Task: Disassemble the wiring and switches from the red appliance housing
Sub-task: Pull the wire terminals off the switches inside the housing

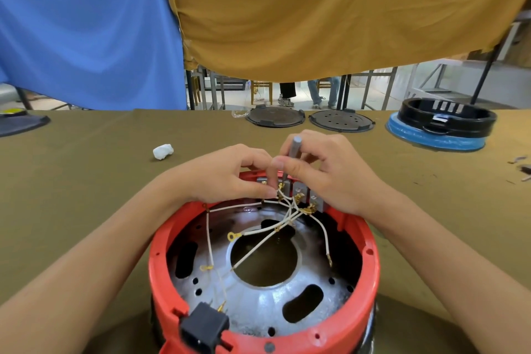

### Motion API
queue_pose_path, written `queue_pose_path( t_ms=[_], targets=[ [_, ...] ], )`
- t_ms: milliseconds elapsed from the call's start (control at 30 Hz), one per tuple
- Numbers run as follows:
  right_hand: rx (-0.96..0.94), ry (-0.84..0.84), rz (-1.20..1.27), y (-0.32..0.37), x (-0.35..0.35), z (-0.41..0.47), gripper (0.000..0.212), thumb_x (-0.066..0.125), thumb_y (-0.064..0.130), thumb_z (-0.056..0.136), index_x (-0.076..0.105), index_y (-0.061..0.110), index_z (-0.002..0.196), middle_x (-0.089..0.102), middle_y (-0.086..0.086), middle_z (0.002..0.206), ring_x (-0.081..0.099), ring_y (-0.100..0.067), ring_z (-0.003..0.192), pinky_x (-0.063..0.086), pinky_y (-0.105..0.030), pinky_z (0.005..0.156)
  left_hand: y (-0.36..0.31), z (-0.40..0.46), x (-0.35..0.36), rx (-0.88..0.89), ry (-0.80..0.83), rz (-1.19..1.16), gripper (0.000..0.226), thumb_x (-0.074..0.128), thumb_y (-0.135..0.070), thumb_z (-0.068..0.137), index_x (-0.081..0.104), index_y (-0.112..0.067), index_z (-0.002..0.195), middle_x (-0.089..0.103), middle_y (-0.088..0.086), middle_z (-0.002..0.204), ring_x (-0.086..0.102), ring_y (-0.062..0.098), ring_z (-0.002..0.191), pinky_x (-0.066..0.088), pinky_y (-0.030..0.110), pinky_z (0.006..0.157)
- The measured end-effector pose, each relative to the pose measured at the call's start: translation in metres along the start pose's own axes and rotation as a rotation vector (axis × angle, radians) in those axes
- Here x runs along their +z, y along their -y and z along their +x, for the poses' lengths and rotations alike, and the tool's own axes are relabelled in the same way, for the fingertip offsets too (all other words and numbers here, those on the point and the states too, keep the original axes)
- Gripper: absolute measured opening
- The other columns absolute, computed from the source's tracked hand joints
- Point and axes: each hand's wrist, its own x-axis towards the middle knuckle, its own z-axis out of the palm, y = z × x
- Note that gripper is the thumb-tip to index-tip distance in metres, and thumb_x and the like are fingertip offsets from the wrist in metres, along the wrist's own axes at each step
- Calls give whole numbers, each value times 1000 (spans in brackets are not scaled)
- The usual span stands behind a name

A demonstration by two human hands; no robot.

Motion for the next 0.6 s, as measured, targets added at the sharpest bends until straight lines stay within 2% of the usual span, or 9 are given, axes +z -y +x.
queue_pose_path(
  t_ms=[100, 167, 233, 300, 467, 600],
  targets=[
    [121, -52, 218, -4, 3, 3, 22, 63, 29, 97, 67, 14, 81, 66, -11, 75, 63, -33, 70, 54, -50, 71, 1, 0, 0, -1, 5, -9, 4, 73, -22, 89, 71, -20, 87, 67, -3, 102, 63, 13, 101, 44, 40, 97],
    [207, -92, 330, -8, 5, 6, 25, 62, 28, 98, 67, 8, 84, 67, -16, 78, 65, -28, 68, 58, -43, 72, 3, 0, 0, -9, 9, -19, 3, 73, -23, 88, 72, -21, 87, 67, -4, 109, 61, 6, 110, 41, 33, 102],
    [273, -117, 408, -11, 8, 8, 27, 62, 27, 98, 66, 4, 85, 67, -11, 75, 62, -17, 63, 56, -30, 69, 4, 0, 1, -15, 14, -30, 2, 74, -23, 88, 72, -23, 87, 66, -5, 114, 58, 3, 115, 40, 28, 104],
    [331, -118, 458, -13, 10, 10, 29, 62, 28, 98, 66, 4, 82, 65, -5, 72, 59, -10, 60, 54, -23, 66, 4, 0, 1, -14, 16, -40, 3, 74, -23, 88, 72, -24, 86, 66, -6, 114, 58, 1, 116, 40, 25, 104],
    [489, -97, 517, -19, 12, 12, 33, 61, 36, 98, 65, 14, 75, 55, 3, 56, 50, -11, 53, 48, -23, 64, 6, 0, 1, -11, 12, -42, 3, 73, -25, 88, 72, -25, 86, 66, -7, 114, 56, -2, 117, 38, 18, 102],
    [447, -118, 515, -14, 12, 10, 32, 59, 33, 100, 64, 12, 76, 56, -1, 58, 51, -12, 56, 48, -26, 65, 6, -1, 1, -5, 13, -43, 3, 73, -24, 88, 72, -23, 86, 66, -5, 115, 56, -4, 117, 38, 13, 100]
  ],
)
